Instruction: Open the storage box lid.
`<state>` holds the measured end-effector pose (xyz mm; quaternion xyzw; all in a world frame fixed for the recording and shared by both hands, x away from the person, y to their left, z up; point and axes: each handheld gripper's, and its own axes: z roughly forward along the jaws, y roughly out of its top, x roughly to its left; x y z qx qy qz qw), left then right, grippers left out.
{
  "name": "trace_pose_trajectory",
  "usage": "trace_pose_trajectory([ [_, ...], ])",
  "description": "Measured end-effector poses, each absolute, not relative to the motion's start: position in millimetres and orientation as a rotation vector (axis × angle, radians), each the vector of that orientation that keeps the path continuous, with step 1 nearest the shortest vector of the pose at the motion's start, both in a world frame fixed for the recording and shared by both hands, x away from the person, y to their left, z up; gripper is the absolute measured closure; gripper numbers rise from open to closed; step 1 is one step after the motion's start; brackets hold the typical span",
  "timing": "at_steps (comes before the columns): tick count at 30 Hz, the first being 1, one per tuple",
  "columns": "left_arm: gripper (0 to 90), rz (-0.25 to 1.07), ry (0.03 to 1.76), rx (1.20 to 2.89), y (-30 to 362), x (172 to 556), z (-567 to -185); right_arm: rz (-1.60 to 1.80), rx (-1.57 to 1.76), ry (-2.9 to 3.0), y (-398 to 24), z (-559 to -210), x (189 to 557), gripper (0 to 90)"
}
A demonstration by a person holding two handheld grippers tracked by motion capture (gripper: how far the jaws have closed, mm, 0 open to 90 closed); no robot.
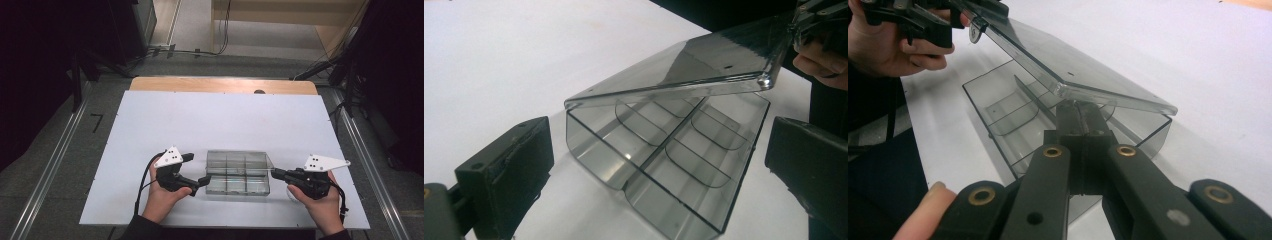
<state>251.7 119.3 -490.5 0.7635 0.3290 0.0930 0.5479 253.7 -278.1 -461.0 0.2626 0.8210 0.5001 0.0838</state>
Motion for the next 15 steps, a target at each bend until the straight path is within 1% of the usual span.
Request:
trace_pose_trajectory([
  [5, 0.3, 0.207, 0.771, 1.803, 114.1, 261.8, -490.2, 1.499, 0.79, 2.436, -278.7, -457.9, 257.3, 88.1],
  [9, 3.9, 0.224, 0.757, 1.795, 109.2, 267.7, -487.2, 1.502, 0.793, 2.429, -278.0, -455.2, 259.7, 88.1],
  [11, 7.3, 0.236, 0.754, 1.799, 106.6, 271.6, -485.9, 1.484, 0.796, 2.418, -277.3, -453.6, 260.7, 88.0],
  [12, 12.5, 0.245, 0.76, 1.801, 105.7, 272.9, -485.7, 1.469, 0.804, 2.408, -276.3, -452.3, 261.6, 88.0],
  [13, 12.5, 0.253, 0.769, 1.803, 104.9, 274.5, -485.5, 1.469, 0.804, 2.408, -276.3, -452.3, 261.6, 88.0],
  [15, 18.9, 0.238, 0.765, 1.789, 104.4, 277.3, -485.7, 1.476, 0.81, 2.403, -275.8, -451.7, 262.6, 88.0],
])
